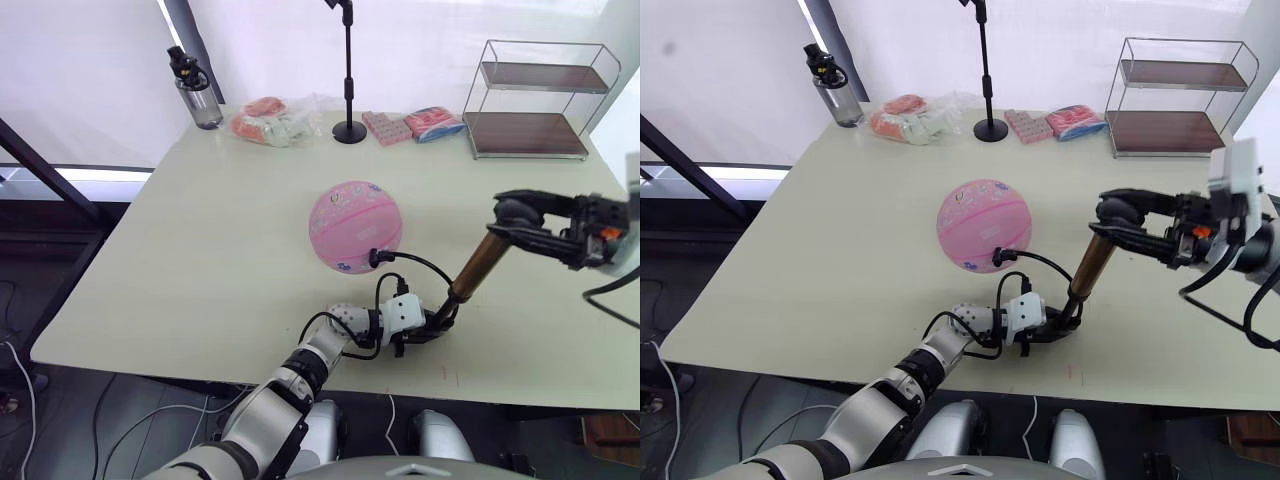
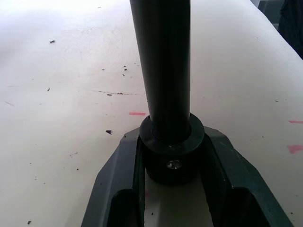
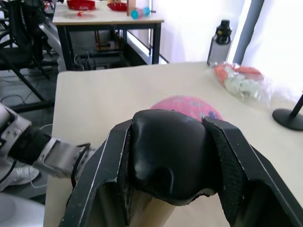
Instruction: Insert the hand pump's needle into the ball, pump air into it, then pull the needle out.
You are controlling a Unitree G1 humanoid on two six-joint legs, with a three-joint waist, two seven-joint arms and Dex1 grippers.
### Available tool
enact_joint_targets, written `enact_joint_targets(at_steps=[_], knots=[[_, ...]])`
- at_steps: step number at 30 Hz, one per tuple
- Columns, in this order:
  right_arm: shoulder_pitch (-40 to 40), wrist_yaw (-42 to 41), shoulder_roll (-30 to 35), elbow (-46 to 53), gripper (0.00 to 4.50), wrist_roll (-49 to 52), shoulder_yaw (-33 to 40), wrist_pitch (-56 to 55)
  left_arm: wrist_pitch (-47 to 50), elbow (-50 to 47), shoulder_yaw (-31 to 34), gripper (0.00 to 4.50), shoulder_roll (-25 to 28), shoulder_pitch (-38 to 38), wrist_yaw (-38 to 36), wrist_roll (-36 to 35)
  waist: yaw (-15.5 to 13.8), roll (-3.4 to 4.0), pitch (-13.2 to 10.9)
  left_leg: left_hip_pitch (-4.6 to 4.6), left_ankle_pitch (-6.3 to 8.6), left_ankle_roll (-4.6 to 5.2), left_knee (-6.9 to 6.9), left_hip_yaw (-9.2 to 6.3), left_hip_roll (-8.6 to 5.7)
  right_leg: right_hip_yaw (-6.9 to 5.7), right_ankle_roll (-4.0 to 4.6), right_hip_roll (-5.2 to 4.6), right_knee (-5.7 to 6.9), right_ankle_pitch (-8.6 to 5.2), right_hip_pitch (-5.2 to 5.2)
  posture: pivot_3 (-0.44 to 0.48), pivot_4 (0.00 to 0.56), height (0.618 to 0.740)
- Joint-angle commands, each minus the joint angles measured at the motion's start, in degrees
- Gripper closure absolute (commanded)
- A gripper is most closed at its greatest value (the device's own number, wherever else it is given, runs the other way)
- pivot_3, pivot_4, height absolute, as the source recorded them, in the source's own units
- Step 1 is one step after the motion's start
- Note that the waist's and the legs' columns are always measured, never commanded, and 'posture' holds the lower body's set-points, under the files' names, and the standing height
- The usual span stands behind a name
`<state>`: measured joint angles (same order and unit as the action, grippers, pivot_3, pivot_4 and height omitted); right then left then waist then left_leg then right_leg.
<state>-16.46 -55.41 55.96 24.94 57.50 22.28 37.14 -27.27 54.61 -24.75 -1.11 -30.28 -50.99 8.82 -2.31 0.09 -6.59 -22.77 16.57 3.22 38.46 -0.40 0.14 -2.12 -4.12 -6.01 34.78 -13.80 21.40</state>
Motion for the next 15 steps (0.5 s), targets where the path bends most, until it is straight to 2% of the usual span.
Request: enact_joint_targets(at_steps=[1,4,10,15], knots=[[-5.07,1.81,1.58,0.21,2.79,4.45,4.62,0.81,2.51,5.60,-2.58,3.38,1.23,3.39,-0.85,3.55,-0.06,-0.03,-0.02,0.00,0.00,0.00,0.00,-0.02,0.00,-0.02,0.00,0.00,0.00,0.00,0.00,0.000,0.150,0.736],[-5.55,2.48,0.61,0.19,2.79,4.12,3.87,1.36,2.65,5.80,-2.44,3.38,1.10,3.14,-0.80,3.47,-0.11,0.06,-0.14,-0.07,0.00,0.00,0.03,0.04,-0.01,0.04,-0.01,-0.04,0.02,0.01,0.10,0.000,0.150,0.736],[1.05,0.39,-1.71,1.56,2.79,-3.18,0.63,-1.20,2.59,5.87,-2.39,3.38,1.05,3.01,-0.60,3.55,-0.10,0.01,-0.10,-0.05,0.00,0.00,0.04,0.04,-0.02,0.03,-0.19,-0.02,0.03,0.11,0.08,0.000,0.150,0.736],[6.40,0.20,-4.19,2.14,2.79,-9.96,-4.83,-5.40,2.64,5.86,-2.34,3.38,1.07,3.05,-0.58,3.46,0.13,-0.06,0.04,0.05,0.00,0.00,0.04,0.04,0.00,0.05,-0.21,0.03,0.09,0.12,0.06,0.000,0.150,0.736]])
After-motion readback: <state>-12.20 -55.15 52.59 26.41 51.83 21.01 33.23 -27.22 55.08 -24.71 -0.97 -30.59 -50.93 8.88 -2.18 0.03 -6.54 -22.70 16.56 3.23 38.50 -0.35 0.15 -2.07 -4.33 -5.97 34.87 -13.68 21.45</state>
